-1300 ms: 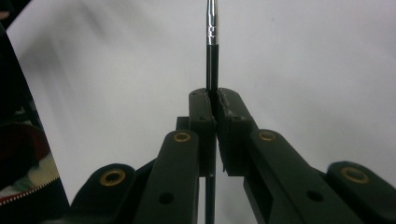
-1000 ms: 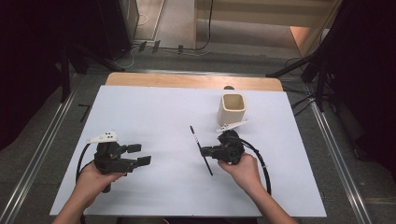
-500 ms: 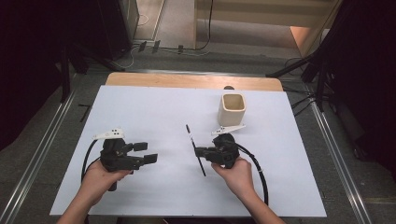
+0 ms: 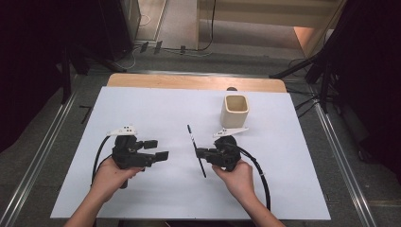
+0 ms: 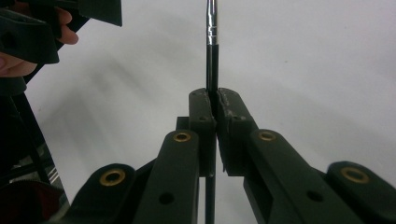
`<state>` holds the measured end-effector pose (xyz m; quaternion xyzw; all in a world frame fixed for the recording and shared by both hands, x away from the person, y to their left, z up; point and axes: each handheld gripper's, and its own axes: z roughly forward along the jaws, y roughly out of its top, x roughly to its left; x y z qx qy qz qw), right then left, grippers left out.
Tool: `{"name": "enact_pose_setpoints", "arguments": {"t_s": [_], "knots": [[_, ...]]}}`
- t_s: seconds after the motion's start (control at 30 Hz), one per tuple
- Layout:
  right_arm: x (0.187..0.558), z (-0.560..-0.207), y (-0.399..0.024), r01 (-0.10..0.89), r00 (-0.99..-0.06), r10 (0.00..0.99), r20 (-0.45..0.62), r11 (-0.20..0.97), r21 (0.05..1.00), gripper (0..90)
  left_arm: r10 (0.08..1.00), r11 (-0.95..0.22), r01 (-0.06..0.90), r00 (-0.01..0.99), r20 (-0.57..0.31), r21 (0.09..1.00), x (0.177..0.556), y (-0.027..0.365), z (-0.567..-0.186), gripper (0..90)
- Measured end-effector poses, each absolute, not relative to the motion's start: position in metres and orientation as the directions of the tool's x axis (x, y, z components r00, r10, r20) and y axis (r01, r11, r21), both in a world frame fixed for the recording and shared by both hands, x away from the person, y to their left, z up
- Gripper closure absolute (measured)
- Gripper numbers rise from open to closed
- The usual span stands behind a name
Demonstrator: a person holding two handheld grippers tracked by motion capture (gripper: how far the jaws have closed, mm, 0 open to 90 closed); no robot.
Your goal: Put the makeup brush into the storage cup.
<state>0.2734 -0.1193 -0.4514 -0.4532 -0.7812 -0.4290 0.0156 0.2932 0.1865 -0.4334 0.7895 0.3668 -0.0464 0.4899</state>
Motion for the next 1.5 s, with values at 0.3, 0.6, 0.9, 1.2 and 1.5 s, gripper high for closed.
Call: {"name": "enact_pose_setpoints", "arguments": {"t_s": [0.3, 0.6, 0.9, 1.2, 1.5], "knots": [[0.272, -0.452, -0.117, 0.714, -0.585, 0.704, 0.402, 0.213, 0.667, 86.6, 0.513, -0.239, 0.62, 0.734, -0.445, 0.747, 0.3, 0.175, -0.435, 21.8], [0.272, -0.453, -0.111, 0.709, -0.585, 0.707, 0.398, 0.208, 0.674, 86.6, 0.508, -0.242, 0.618, 0.737, -0.446, 0.748, 0.303, 0.165, -0.434, 21.8], [0.269, -0.455, -0.104, 0.699, -0.583, 0.709, 0.397, 0.19, 0.689, 86.6, 0.518, -0.23, 0.624, 0.728, -0.449, 0.747, 0.305, 0.156, -0.432, 21.8], [0.268, -0.455, -0.097, 0.694, -0.587, 0.703, 0.402, 0.182, 0.696, 86.6, 0.535, -0.195, 0.64, 0.705, -0.466, 0.743, 0.304, 0.151, -0.434, 21.9], [0.267, -0.456, -0.09, 0.699, -0.588, 0.693, 0.417, 0.177, 0.693, 86.6, 0.541, -0.183, 0.667, 0.682, -0.493, 0.722, 0.306, 0.145, -0.439, 32.3]]}}
